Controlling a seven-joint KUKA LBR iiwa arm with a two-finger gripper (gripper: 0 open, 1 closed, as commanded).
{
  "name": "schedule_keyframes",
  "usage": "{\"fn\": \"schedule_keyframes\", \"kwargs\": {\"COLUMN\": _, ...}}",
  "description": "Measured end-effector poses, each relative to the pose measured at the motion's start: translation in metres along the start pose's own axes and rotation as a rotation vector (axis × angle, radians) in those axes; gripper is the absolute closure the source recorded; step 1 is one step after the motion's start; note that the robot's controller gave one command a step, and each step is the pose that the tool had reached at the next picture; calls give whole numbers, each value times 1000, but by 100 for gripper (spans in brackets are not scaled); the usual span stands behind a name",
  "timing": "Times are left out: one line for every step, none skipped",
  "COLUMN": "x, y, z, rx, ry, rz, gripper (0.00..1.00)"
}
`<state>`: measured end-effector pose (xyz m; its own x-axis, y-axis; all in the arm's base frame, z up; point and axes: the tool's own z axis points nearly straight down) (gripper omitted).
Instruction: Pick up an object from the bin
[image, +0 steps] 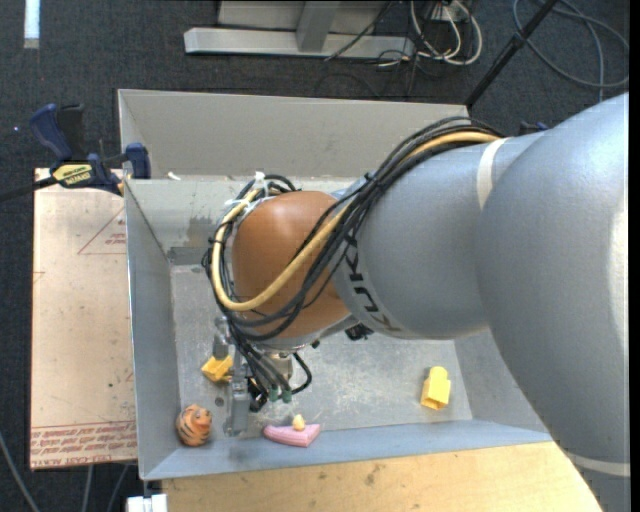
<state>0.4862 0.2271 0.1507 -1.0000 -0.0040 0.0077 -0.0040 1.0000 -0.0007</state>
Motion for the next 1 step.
{"fn": "schedule_keyframes", "kwargs": {"x": -2, "y": -1, "z": -4, "rx": -2, "ry": -7, "rz": 4, "gripper": 0}}
